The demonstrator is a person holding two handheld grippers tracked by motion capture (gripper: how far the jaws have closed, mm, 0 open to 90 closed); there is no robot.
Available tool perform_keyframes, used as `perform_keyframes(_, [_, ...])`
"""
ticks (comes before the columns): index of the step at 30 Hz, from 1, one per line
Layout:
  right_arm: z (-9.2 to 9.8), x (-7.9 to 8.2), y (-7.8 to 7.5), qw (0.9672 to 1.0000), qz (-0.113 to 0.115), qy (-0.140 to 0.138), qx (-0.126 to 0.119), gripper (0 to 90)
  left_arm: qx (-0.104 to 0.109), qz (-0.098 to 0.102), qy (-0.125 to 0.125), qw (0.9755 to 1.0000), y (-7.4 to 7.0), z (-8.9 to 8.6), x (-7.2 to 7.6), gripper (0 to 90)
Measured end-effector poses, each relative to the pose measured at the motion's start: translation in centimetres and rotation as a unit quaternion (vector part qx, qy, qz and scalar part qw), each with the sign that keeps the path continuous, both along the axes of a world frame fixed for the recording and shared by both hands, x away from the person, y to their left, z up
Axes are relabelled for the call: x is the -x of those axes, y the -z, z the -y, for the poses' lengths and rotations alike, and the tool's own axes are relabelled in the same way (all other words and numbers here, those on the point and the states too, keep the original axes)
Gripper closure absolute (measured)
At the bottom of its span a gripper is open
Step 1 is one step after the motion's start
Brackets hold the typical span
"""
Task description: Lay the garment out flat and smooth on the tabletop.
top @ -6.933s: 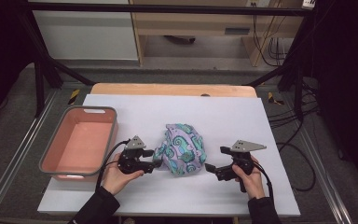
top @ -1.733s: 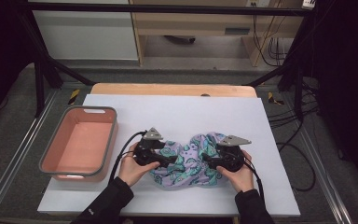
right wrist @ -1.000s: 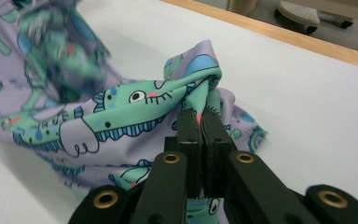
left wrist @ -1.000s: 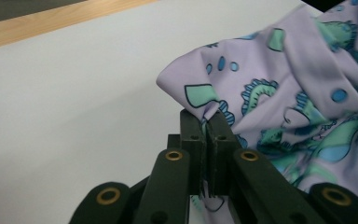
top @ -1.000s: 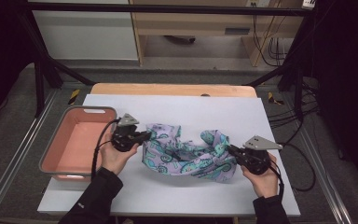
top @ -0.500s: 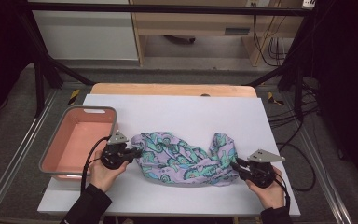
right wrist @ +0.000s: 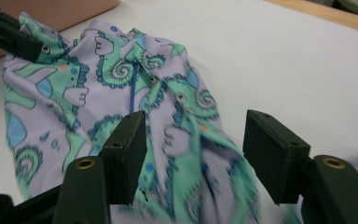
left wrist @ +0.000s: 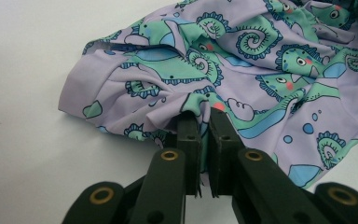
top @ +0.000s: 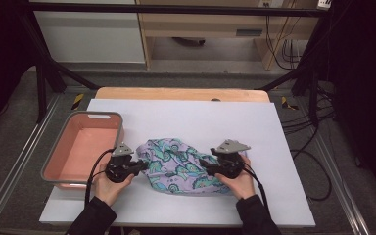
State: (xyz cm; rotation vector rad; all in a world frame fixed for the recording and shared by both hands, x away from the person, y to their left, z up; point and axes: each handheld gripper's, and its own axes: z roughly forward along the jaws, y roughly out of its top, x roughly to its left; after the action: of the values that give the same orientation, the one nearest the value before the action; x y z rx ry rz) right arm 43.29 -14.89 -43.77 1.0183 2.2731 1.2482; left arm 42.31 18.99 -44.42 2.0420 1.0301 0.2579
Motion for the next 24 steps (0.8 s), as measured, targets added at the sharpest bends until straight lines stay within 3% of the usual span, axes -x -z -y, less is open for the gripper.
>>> perform_keyframes(4, [-2.7,-1.8,1.5,0.9997,-0.024,-0.003,0.010,43.7,0.001,0.001,0.006,1.0000,0.1,0.0,0.0,84.4])
perform_keyframes(6, [-3.5,-2.3,2.3,0.9994,-0.028,0.001,0.021,55.9,0.003,0.001,0.008,1.0000,0.2,0.0,-0.1,84.4])
perform_keyframes(9, [-3.7,-2.4,2.6,0.9988,-0.024,0.004,0.041,81.2,0.006,0.003,0.007,1.0000,0.1,0.0,0.0,84.7])
perform_keyframes(11, [-3.0,-2.1,1.8,0.9993,-0.018,0.011,0.032,87.3,0.008,0.007,0.006,0.9999,-0.1,-0.1,0.0,84.7])
perform_keyframes(16, [0.8,-0.7,-2.0,0.9988,0.015,0.046,-0.003,87.8,0.014,0.007,0.008,0.9998,-0.2,0.1,-0.1,84.4])
perform_keyframes(20, [4.3,0.4,-3.2,0.9968,0.016,0.077,0.015,87.8,0.013,0.002,0.015,0.9998,0.0,0.6,-0.3,83.8])
perform_keyframes(22, [5.6,0.7,-2.6,0.9955,-0.001,0.090,0.030,87.8,0.016,0.002,0.017,0.9997,0.0,0.9,-0.4,79.9])
perform_keyframes(24, [6.5,0.8,-1.5,0.9931,-0.023,0.101,0.055,87.7,0.022,0.005,0.018,0.9996,0.0,1.2,-0.6,68.3])
